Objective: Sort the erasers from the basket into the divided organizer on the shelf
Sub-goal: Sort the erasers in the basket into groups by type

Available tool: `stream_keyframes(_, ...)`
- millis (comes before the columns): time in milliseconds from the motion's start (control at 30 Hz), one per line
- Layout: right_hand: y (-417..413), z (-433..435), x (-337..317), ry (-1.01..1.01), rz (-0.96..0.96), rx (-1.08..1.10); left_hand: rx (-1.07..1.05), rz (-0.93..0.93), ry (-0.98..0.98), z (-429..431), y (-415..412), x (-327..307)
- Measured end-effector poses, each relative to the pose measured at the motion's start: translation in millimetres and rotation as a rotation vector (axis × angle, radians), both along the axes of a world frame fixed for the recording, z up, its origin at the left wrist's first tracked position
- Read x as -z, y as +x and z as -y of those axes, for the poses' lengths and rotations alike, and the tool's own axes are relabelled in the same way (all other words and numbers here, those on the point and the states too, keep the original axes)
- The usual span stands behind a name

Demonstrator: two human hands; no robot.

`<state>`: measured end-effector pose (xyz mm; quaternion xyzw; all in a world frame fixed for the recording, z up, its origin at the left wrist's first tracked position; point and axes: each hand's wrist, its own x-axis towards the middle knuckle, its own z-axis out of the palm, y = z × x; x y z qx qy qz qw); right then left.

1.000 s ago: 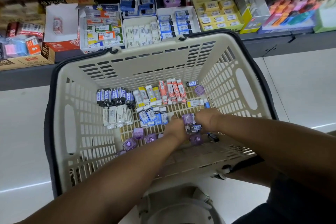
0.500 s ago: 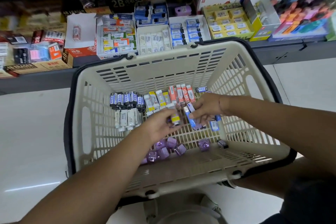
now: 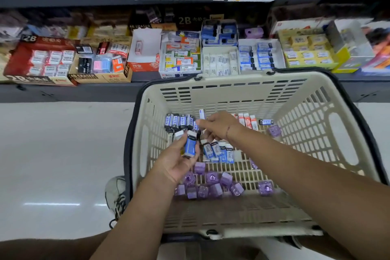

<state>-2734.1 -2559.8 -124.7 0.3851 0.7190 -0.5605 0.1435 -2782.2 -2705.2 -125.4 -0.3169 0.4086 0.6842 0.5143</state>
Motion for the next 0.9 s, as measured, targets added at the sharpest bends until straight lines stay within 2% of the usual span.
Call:
stream_keyframes(100,-28.7,3.2,18.8,0.197,0.103,-0.075,-0.132,0.025,-0.057,4.3,0.8,-2.9)
stream_keyframes(333,-55.0,17.1,43.0,0.285,0.020,0.039,-0.227,0.045,-0.032,9.5,-2.1,-6.7)
stream_keyframes(433,-57.1,18.6,46.2,0.223,-0.014,0.116,-0.244,0.046,0.021,8.4,-3.6,-10.0)
stream_keyframes(567,-57.8,24.1,40.6,0.027,-0.046,0.220,-0.260,0.048,0.031,8.2,-3.5,-11.0)
stream_keyframes(833,-44.6,15.9,35.0,-0.070,-0.052,0.292,-0.248,0.018,-0.006,8.5,-2.8,-8.2)
stream_keyframes(900,-36.7,14.6,24.0,-0.148,-0.027,0.223,-0.236,-0.003,-0.008,9.0,-2.4,-6.8)
